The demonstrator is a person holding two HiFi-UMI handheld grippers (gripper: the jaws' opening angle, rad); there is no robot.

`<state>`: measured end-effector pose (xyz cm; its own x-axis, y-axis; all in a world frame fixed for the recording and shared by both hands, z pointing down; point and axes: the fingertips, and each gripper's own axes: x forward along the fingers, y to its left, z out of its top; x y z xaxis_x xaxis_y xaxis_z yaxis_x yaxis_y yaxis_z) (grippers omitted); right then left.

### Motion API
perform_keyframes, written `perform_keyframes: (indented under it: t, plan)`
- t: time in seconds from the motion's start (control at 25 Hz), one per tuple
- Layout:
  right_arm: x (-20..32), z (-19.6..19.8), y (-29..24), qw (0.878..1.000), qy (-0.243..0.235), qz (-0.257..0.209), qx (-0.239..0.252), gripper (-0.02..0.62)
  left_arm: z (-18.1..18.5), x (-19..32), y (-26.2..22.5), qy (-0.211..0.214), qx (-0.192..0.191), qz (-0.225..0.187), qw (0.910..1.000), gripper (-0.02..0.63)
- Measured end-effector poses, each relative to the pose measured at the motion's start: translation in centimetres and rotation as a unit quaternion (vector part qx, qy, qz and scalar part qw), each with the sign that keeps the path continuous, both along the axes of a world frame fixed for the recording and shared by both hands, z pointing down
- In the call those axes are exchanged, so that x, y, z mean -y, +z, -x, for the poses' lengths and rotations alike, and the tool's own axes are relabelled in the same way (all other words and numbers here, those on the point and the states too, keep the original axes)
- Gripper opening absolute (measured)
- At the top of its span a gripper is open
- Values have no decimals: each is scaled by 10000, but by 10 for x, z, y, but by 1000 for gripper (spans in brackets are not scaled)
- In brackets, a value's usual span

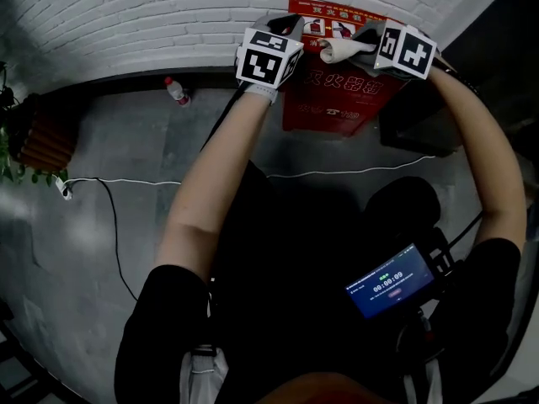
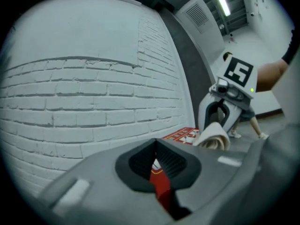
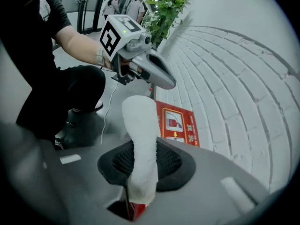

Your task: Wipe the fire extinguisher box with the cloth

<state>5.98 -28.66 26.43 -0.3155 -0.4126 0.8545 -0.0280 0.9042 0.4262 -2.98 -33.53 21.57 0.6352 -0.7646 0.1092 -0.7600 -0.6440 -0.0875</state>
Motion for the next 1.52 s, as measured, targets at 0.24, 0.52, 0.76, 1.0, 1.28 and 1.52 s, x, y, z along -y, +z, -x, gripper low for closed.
perform_keyframes:
  t: [0.24,0.52,0.76,1.0,1.28,1.52]
  plan:
    - [69,16,-40,9976,151,-645,217,92,22,28,-2,-202,15,-109,9997,-2]
    - [133,47,-44,9903,444,-1316,87,92,34,70,-2,-470,154,-427,9979,-2]
    - [181,65,-26,9862,601,-1536,-107,92,43,88,25,-537,104,-312,9980,-2]
    - [200,62,7,9865,638,-1409,-532,92,43,98,50,-524,-108,1,9986,-2]
    - [176,69,23,9918,562,-1070,-422,91,36,87,44,-448,-231,-38,9987,-2]
    - [137,72,25,9947,501,-821,-353,91,27,59,37,-257,-362,59,9990,-2]
